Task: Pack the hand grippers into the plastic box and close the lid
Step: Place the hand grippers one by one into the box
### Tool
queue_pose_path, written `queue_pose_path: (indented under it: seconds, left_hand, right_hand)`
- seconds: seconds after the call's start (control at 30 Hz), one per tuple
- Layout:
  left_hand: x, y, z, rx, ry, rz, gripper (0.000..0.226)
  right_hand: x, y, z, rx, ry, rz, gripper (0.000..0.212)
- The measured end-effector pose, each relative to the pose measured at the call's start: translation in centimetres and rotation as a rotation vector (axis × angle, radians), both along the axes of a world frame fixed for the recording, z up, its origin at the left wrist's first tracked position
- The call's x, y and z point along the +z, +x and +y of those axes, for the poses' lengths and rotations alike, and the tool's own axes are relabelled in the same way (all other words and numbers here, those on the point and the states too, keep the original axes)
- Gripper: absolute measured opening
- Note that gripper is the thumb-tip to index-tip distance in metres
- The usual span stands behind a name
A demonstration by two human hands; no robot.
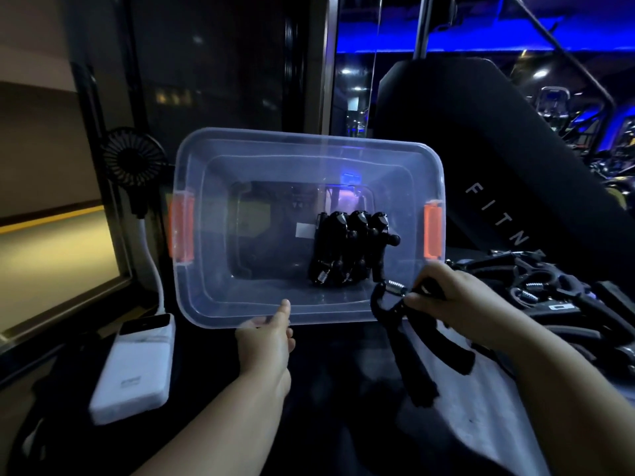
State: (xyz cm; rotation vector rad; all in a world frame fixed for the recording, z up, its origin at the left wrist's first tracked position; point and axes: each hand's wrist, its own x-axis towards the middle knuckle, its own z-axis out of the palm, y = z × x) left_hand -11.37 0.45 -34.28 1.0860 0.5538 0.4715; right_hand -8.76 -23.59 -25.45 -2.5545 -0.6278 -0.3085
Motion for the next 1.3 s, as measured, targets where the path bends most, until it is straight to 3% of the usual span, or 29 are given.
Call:
queue_pose_path:
  seconds: [0.27, 0.63, 1.03, 1.3]
  left_hand:
    - [-0.4, -0.5, 2.0, 0.021, 0.019, -0.062, 0.030]
    - [-0.6, -0.6, 2.0, -0.045, -0.125, -0.158, 0.021]
    - [-0.2, -1.0, 2.0, -0.096, -0.140, -0.171, 0.028]
    - [-0.6, -0.7, 1.8, -0.071, -0.093, -0.136, 0.016]
  right_hand:
    - [0.2, 1.4, 6.4, -0.056, 0.335, -0.121, 0.025]
    - [2.4, 5.6, 12.8, -0.221, 0.430, -0.135, 0.036]
    - [0.7, 8.3, 16.3, -0.177, 0.095, -0.162, 0.033]
    - [0.3, 10.2, 17.6, -0.159, -0.018, -0.190, 0.038]
